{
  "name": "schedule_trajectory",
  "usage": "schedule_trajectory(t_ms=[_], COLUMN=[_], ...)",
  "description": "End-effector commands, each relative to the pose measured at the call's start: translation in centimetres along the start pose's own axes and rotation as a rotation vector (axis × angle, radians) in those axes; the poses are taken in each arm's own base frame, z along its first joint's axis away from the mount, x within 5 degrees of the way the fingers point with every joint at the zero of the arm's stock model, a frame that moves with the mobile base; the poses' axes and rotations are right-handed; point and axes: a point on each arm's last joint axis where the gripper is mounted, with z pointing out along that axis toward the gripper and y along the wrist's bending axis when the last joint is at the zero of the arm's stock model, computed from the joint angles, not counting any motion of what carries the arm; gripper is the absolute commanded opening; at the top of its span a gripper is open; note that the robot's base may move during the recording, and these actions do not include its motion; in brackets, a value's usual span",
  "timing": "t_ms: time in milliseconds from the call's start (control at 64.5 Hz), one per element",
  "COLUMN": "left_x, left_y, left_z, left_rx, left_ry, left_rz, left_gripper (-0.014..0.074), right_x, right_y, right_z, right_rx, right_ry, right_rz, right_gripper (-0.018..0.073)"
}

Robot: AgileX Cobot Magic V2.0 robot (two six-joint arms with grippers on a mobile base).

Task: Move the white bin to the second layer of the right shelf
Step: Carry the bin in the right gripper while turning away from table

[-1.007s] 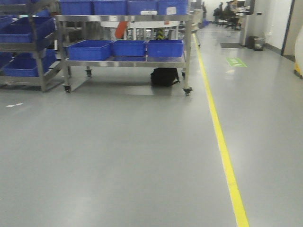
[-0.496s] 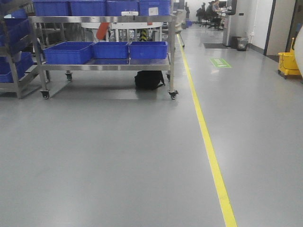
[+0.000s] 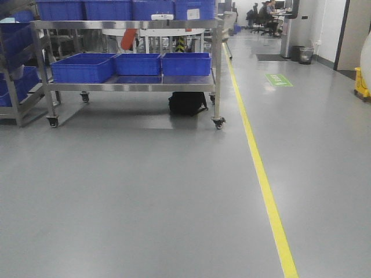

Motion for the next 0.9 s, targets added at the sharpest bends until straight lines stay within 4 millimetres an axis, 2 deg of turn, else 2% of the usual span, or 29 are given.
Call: schedule_trajectory(t_ms=[0, 883], left_x=[0.06, 0.06], left_y=[0.06, 0.06], left_z=[-0.09, -0.09], left_rx=[-0.002, -0.002], left_ry=[-0.075, -0.075], left_rz=[-0.014, -0.014], left_gripper=[0.0085, 0.0085], right_x=[-1.5, -1.5], right_y=[-0.01, -0.01], right_z=[-0.57, -0.57], right_rx=[0.002, 0.002], right_ry=[-0.115, -0.115], right_rz=[0.005, 0.005], right_gripper=[0.0054, 0.0054])
